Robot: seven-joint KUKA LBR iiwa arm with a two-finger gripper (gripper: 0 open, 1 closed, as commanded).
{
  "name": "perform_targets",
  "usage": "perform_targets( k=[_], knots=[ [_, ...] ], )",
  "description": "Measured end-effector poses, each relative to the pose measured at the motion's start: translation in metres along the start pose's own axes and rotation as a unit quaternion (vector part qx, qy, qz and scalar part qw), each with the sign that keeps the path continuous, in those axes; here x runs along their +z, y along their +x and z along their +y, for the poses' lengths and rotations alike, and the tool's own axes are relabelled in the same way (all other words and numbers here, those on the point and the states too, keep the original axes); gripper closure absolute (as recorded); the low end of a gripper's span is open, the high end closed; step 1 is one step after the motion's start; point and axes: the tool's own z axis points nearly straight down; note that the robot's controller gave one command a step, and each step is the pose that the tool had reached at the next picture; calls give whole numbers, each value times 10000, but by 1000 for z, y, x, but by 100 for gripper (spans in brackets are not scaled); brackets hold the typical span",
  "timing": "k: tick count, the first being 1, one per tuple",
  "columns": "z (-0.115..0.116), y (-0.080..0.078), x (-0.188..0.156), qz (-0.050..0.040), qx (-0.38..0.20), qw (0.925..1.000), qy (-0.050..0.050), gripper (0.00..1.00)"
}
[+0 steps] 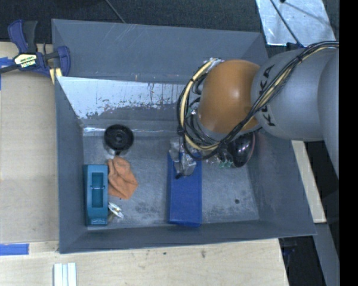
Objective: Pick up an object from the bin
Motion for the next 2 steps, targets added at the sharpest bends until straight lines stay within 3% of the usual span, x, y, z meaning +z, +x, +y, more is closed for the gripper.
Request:
perform_targets(
  k=[1,2],
  knots=[
    [-2,9,-39,117,-25,9999,-11,100],
    [8,-8,-127,95,-130,9999,-9,100]
  ],
)
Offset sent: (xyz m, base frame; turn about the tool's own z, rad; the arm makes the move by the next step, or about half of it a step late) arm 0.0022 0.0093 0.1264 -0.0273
